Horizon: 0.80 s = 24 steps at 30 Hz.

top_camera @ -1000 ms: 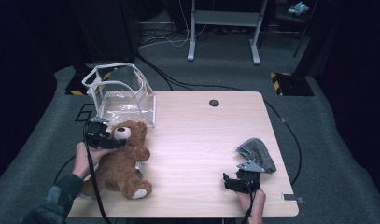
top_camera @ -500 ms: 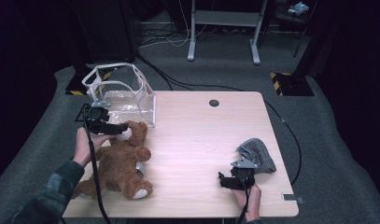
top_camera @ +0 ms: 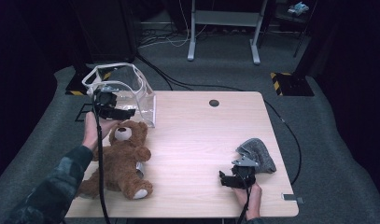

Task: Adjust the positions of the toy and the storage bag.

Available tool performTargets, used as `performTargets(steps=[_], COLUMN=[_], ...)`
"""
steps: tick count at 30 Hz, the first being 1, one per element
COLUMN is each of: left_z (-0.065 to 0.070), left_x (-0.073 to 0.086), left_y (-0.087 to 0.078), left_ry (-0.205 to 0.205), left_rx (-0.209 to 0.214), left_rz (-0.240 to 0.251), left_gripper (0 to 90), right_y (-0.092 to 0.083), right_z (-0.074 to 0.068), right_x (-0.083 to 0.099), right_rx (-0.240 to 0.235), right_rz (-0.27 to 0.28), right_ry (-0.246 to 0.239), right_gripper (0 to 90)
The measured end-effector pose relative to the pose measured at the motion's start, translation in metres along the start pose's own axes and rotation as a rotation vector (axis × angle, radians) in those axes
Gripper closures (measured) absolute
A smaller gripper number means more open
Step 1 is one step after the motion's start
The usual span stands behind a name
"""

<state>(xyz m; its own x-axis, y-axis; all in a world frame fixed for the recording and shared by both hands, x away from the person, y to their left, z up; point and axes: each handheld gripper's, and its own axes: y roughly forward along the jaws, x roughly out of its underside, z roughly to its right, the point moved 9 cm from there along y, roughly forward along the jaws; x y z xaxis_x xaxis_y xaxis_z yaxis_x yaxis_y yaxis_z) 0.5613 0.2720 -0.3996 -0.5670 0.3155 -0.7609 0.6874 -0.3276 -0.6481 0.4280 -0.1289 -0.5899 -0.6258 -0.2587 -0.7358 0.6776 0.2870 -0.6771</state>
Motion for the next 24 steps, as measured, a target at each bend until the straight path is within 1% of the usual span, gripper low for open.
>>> performTargets(steps=[1, 2, 3, 4, 6, 8, 9, 10, 13, 14, 15, 16, 17, 18, 20, 21, 23, 24], left_z=[0.000, 0.000, 0.000, 0.000, 0.000, -0.001, 0.000, 0.000, 0.000, 0.000, 0.000, 0.000, 0.000, 0.000, 0.000, -0.001, -0.002, -0.003], left_x=[-0.003, -0.007, -0.009, -0.013, -0.020, -0.026, -0.029, -0.032, -0.040, -0.042, -0.044, -0.047, -0.050, -0.051, -0.055, -0.056, -0.057, -0.060], left_y=[0.002, 0.003, 0.003, 0.005, 0.007, 0.009, 0.011, 0.011, 0.015, 0.017, 0.019, 0.021, 0.023, 0.024, 0.028, 0.029, 0.033, 0.036], left_ry=[0.001, 0.003, 0.003, 0.010, 0.011, 0.018, 0.016, 0.016, 0.025, 0.031, 0.030, 0.024, 0.022, 0.028, 0.037, 0.058, 0.051, 0.043], left_rx=[-0.002, -0.002, 0.001, -0.008, -0.006, -0.014, -0.009, -0.008, -0.010, -0.007, -0.008, -0.010, -0.002, 0.004, -0.001, 0.000, 0.010, 0.008], left_rz=[0.004, 0.011, 0.010, 0.014, 0.022, 0.024, 0.034, 0.031, 0.048, 0.046, 0.043, 0.050, 0.057, 0.050, 0.066, 0.062, 0.051, 0.057], left_gripper=[11.9, 11.5, 11.3, 11.6, 11.3, 11.4, 11.4, 11.4, 11.6, 11.8, 11.9, 11.9, 12.1, 12.5, 13.5, 14.5, 14.6, 14.7], right_y=[0.000, 0.000, 0.000, 0.000, 0.000, 0.001, 0.001, 0.001, 0.001, 0.001, 0.001, 0.001, 0.001, 0.001, 0.001, 0.001, 0.001, 0.001], right_z=[0.000, -0.001, 0.000, 0.000, 0.000, 0.000, -0.001, 0.000, 0.000, -0.001, -0.001, -0.001, -0.001, -0.001, -0.001, -0.001, -0.001, -0.001], right_x=[0.000, 0.000, 0.000, 0.000, 0.000, 0.000, 0.001, 0.001, 0.000, 0.001, 0.000, 0.000, 0.000, 0.000, 0.000, 0.000, 0.000, 0.000], right_rx=[0.005, -0.005, 0.000, -0.001, -0.009, -0.015, -0.016, -0.013, -0.015, -0.016, -0.016, -0.016, -0.016, -0.016, -0.016, -0.016, -0.015, -0.015], right_rz=[0.004, -0.001, 0.003, 0.000, -0.001, -0.005, -0.006, -0.006, -0.006, -0.008, -0.006, -0.006, -0.006, -0.006, -0.006, -0.006, -0.006, -0.006], right_ry=[0.009, 0.000, 0.007, 0.002, -0.012, -0.028, -0.026, -0.028, -0.030, -0.025, -0.029, -0.029, -0.029, -0.029, -0.029, -0.029, -0.029, -0.029], right_gripper=[12.3, 12.3, 12.2, 11.7, 10.6, 9.0, 9.0, 9.0, 8.8, 8.8, 8.8, 8.8, 8.8, 8.8, 8.8, 8.8, 8.8, 8.8])
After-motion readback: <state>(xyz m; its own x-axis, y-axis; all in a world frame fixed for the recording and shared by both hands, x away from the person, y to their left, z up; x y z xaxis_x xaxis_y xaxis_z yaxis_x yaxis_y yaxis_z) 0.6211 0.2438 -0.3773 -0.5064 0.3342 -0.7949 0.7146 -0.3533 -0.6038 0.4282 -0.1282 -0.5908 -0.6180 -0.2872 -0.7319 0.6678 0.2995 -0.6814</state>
